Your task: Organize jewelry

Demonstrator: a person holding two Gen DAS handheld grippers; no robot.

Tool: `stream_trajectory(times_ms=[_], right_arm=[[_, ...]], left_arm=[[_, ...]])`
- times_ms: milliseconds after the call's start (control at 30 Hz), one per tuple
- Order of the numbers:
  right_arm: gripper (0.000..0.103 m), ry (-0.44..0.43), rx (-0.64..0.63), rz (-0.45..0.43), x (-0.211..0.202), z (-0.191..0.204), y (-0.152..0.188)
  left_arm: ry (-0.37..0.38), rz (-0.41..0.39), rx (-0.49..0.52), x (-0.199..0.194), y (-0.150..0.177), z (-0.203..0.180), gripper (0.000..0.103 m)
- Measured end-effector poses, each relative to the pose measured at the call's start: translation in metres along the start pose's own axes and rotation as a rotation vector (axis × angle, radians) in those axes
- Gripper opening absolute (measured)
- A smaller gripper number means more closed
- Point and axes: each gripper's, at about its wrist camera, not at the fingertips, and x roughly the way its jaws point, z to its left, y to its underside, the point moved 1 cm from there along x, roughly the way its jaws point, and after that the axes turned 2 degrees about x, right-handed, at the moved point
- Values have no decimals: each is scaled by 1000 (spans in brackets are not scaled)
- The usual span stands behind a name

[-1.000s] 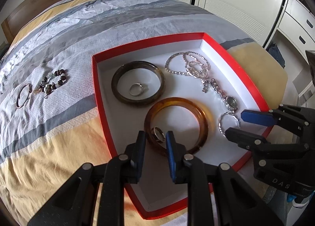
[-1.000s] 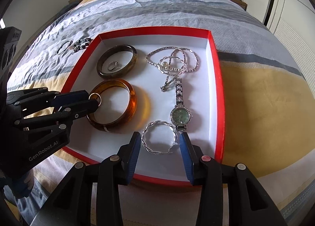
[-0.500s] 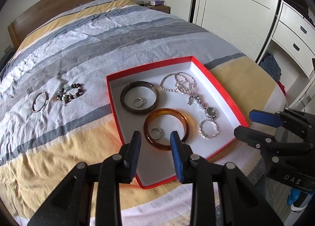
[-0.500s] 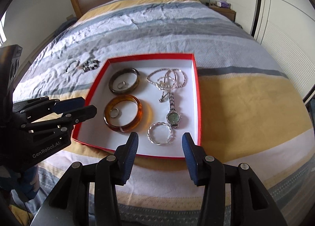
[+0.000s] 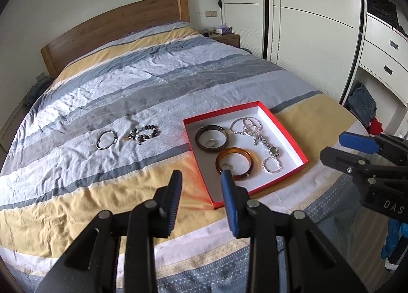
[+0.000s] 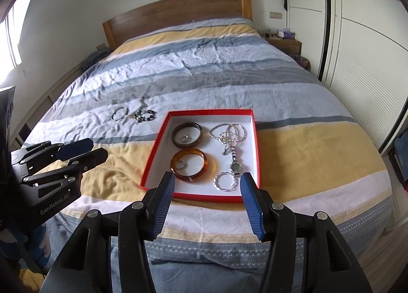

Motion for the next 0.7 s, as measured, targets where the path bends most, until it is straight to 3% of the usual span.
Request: stream_trajectory(times_ms=[700], right_arm=[[59, -54, -99, -106, -70, 86, 11]], left_arm=[[-33, -115, -81, -99, 42, 41, 31]])
